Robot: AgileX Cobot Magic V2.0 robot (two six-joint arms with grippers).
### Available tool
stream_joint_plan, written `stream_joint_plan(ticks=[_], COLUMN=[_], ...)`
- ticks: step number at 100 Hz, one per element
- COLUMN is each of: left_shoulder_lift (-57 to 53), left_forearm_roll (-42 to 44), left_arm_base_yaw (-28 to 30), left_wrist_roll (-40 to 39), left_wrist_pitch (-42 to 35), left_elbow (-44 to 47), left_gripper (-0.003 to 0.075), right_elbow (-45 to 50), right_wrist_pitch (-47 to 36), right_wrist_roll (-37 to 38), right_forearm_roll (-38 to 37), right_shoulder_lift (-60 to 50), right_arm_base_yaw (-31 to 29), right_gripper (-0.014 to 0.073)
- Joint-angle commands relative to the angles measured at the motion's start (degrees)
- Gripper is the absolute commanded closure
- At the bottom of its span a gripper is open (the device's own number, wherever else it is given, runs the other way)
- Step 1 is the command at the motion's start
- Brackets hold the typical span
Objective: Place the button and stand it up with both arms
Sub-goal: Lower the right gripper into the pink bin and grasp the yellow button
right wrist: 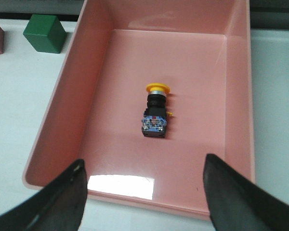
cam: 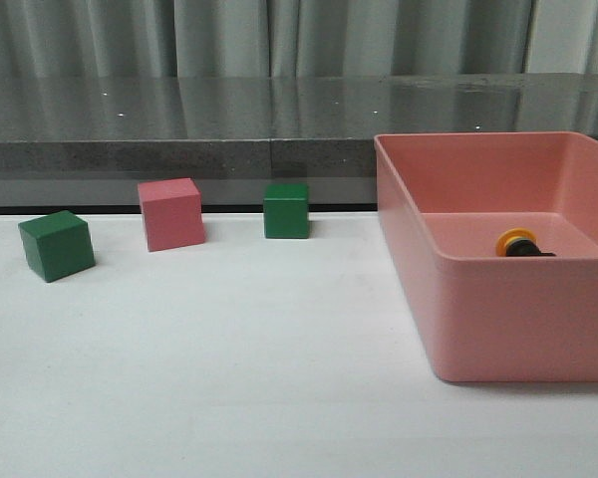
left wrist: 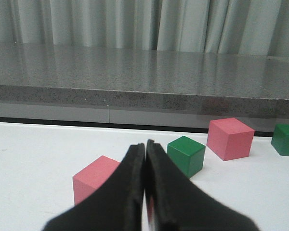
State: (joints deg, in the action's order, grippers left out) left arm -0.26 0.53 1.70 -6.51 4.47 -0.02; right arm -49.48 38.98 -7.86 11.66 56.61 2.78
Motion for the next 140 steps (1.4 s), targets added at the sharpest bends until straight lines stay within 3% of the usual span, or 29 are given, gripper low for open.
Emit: stream_joint_plan(ticks=[1, 55, 131, 140], left_shoulder_lift=[-1.85, -1.85, -1.85, -1.85], left_forearm_roll=[0.01, 0.01, 0.01, 0.01], left_arm_base_yaw=[-0.32, -0.32, -0.32, -0.32], left_wrist_roll=[-0.63, -0.63, -0.63, -0.63], left_wrist_pitch=[-4.47, -4.47, -4.47, -4.47], left_elbow=[1.68, 1.68, 1.68, 1.68], left_gripper=[0.0739, 0.0739, 0.0739, 0.0739], right_elbow=[-5.11, -18.06, -18.11, -18.11], right_wrist_pitch=[-3.97, -4.58, -10.29, -10.29], right_wrist_roll=[-0.79, -0.74, -0.70, -0.70], right_forearm_roll=[0.74, -2.35, -2.55, -2.55], right_shoulder_lift=[4.58, 33.64, 48.60, 48.61], right_arm_base_yaw=[1.17, 2.89, 2.83, 2.83], right_gripper=[0.0075, 0.0075, 0.0075, 0.0124])
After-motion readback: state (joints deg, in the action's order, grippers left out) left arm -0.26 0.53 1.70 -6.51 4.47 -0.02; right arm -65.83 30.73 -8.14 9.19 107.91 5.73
